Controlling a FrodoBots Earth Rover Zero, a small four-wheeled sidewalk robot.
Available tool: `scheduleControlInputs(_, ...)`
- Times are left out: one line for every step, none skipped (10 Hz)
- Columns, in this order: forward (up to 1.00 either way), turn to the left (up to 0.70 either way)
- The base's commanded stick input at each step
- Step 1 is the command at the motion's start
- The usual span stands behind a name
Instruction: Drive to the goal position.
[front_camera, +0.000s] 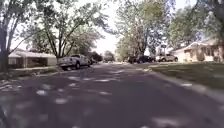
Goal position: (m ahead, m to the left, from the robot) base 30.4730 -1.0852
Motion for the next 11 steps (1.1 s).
scheduleControlInputs(0.69,-0.24)
scheduleControlInputs(0.69,-0.29)
scheduleControlInputs(0.69,-0.16)
scheduleControlInputs(0.69,-0.02)
scheduleControlInputs(0.69,0.03)
scheduleControlInputs(0.69,0.03)
scheduleControlInputs(0.69,0.03)
scheduleControlInputs(0.69,0.03)
scheduleControlInputs(0.69,0.03)
scheduleControlInputs(0.69,0.03)
scheduleControlInputs(0.69,0.03)
